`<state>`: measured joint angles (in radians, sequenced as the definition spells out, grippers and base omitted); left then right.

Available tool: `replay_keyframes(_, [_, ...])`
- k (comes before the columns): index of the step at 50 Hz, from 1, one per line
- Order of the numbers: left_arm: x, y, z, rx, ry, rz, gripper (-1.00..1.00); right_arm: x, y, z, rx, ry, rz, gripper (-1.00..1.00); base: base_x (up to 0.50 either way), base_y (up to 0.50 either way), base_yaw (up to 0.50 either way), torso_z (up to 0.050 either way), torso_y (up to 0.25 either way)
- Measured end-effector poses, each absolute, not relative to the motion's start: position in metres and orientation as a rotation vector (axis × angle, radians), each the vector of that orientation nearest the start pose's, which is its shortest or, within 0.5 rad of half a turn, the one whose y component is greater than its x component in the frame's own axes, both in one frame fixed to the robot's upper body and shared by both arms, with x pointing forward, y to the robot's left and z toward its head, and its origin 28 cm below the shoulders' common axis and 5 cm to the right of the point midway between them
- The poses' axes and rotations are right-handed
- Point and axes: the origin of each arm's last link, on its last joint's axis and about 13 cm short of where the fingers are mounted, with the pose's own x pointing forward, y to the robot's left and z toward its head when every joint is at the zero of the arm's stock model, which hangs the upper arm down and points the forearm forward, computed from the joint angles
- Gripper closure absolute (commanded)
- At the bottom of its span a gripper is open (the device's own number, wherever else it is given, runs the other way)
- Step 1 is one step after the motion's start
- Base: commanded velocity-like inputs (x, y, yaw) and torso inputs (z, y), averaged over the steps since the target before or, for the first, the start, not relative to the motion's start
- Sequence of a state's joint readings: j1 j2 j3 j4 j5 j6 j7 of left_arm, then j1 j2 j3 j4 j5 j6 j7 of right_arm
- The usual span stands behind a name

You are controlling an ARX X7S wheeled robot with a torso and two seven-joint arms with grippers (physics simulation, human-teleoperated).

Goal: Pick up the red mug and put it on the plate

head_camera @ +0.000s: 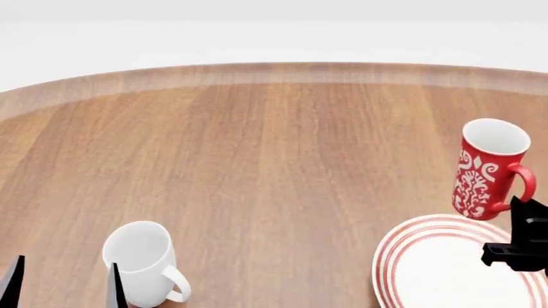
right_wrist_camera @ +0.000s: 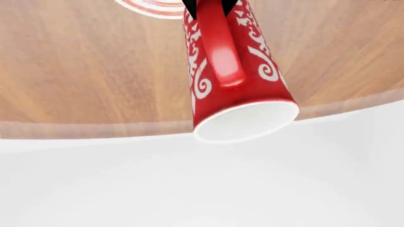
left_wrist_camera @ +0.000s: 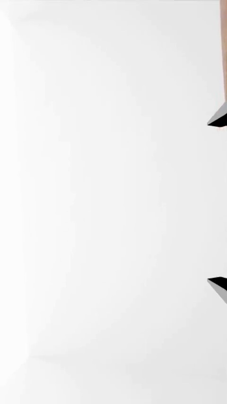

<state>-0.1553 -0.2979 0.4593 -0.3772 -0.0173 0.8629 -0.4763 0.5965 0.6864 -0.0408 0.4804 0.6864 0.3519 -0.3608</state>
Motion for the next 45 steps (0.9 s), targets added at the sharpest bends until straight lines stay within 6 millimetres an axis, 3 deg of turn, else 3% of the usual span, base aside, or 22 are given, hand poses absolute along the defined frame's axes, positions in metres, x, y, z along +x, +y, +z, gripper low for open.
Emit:
replay_keyframes(25, [0.221, 0.206, 0.012, 0.075, -0.582, -0.037, -1.0, 0.292, -0.302, 0.099, 0.128, 0.122, 0.132, 1.0, 0.0, 0.0, 0.0, 0.0, 0.0])
replay_keyframes(45, [0.221, 0.206, 0.012, 0.074, -0.584, -0.043, -1.0, 0.291, -0.306, 0.098, 0.124, 0.085, 0.127, 1.0, 0.0, 0.0, 0.0, 0.0, 0.001])
